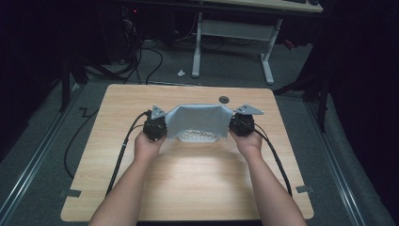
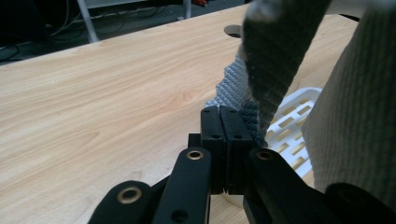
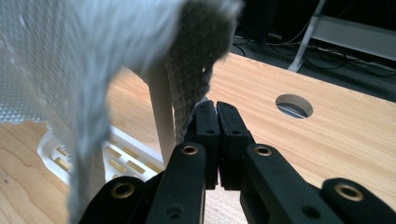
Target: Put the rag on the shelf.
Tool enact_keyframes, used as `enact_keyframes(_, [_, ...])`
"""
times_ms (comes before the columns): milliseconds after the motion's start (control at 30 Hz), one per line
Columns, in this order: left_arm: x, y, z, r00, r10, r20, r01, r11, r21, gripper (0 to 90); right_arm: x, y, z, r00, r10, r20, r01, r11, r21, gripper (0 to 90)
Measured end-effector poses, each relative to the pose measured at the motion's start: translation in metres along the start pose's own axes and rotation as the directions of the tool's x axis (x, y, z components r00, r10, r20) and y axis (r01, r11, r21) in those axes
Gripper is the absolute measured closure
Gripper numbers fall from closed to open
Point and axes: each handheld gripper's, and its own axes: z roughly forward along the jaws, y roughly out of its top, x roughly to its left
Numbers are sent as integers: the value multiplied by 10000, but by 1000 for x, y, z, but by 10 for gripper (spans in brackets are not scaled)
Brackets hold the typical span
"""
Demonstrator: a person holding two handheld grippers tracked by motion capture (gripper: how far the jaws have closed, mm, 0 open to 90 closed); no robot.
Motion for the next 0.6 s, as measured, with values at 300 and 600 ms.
enact_keyframes(300, [2,-4,3,9998,-184,21,184,9997,136,886,-1,-9,3,10000,7,16,-8,9998,211,893])
enact_keyframes(600, [7,-6,-3,9991,-400,-118,402,9991,145,791,-2,-11,2,9999,147,29,-147,9998,167,839])
